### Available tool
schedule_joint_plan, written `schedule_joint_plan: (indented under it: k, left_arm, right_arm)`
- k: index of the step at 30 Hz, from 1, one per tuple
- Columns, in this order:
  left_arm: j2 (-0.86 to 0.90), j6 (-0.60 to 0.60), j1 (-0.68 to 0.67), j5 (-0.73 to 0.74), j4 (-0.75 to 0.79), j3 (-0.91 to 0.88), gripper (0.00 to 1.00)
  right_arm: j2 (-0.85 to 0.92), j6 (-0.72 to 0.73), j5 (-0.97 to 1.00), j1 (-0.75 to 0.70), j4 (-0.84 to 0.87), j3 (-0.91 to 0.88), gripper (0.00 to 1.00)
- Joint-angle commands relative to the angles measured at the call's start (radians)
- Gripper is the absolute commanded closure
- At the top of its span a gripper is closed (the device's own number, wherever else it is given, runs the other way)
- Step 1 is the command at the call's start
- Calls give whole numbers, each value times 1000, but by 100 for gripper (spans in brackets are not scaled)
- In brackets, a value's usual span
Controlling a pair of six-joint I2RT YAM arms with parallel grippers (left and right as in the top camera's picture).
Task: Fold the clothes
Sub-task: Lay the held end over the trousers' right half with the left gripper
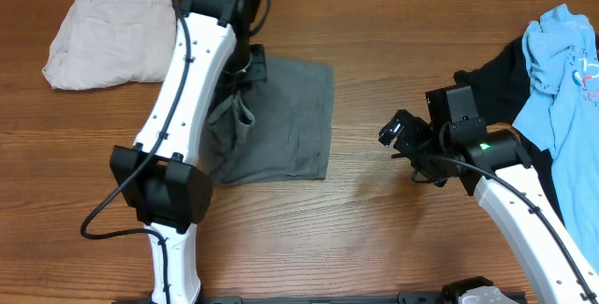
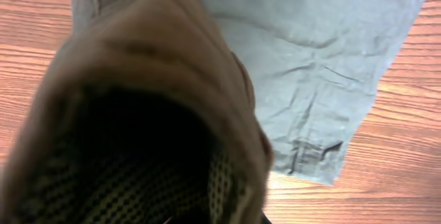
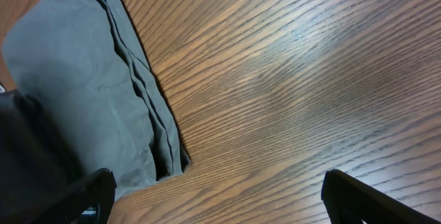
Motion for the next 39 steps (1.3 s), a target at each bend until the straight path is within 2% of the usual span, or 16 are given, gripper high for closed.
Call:
schedule_joint_plan:
  k: [1, 6, 12, 27, 32, 39]
  left_arm:
    - [-37, -58, -25, -20, 2, 27, 96]
    - [-37, -58, -53, -48, 3, 27, 96]
    - [-37, -58, -137, -177, 10, 28, 96]
    - [-17, -56, -178, -161, 63, 21, 94]
    - [2, -33, -178, -93, 78, 16, 92]
    - [53, -11, -179, -51, 100, 5, 94]
  right_arm:
    - [1, -4, -3, 5, 6, 16, 0]
    - [1, -4, -3, 5, 6, 16, 0]
    - [1, -4, -3, 5, 6, 16, 0]
    - [1, -4, -3, 5, 6, 16, 0]
    - [1, -4, -3, 5, 6, 16, 0]
    - [1, -4, -3, 5, 6, 16, 0]
